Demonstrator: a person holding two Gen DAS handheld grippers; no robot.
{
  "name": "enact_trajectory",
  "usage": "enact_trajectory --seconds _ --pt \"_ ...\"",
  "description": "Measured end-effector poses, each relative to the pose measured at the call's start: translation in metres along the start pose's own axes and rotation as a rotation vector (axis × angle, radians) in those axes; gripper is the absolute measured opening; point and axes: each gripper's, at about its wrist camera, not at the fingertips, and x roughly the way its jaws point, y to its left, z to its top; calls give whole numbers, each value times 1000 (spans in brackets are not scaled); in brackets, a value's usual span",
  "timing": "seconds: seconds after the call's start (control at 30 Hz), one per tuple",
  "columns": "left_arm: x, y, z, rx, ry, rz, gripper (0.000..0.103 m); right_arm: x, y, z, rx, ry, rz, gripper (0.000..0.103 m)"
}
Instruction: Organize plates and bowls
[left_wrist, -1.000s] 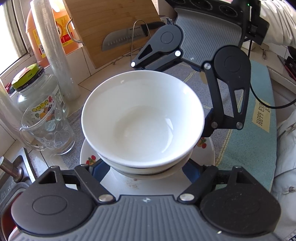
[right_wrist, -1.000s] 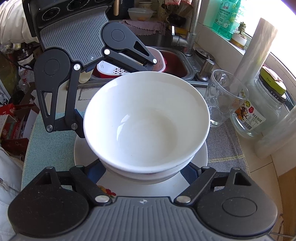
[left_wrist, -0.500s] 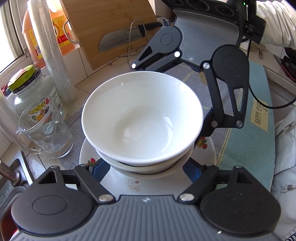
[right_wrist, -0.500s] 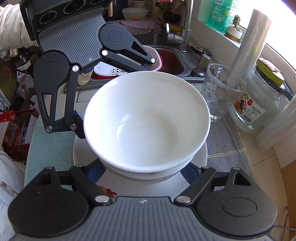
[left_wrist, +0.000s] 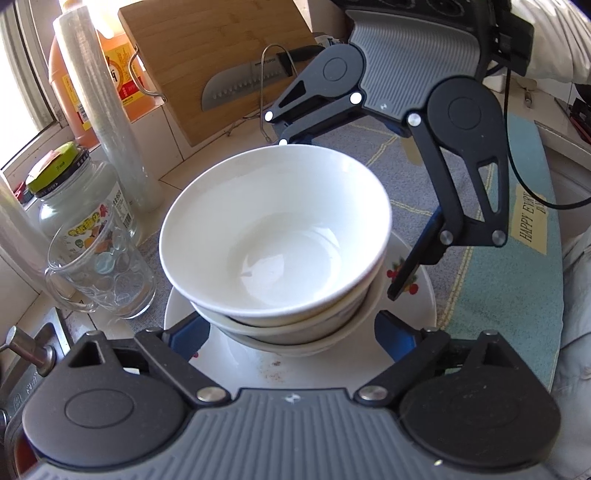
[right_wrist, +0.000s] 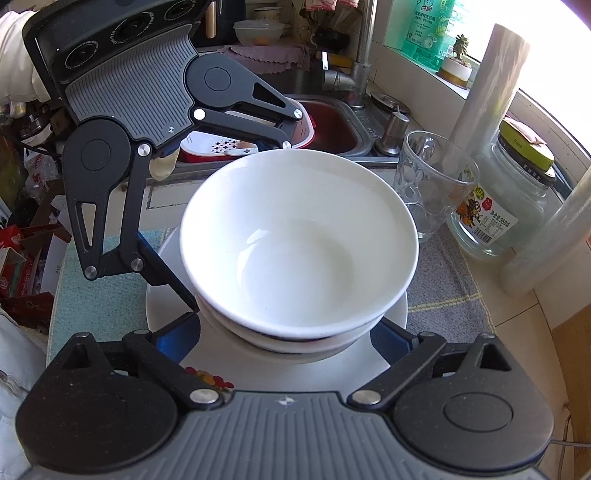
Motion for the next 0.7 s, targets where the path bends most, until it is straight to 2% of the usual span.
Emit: enact_trajectory --seconds 0.27,0.37,0.5,0.63,0.7 --pt "-26 -27 -4 -74 -69 110 99 -24 16 -14 17 -41 -53 103" --pt "-39 -46 -7 -128 -131 210 101 -35 21 -22 65 -55 -85 103" --pt "-58 -76 -7 -235 -245 376 102 -50 27 -37 242 -81 -139 103" --pt "-68 -100 -3 -386 -292 445 102 -61 38 -53 449 -83 -223 103" --pt "-68 -109 1 -475 -275 485 102 -67 46 -58 522 -90 -269 103"
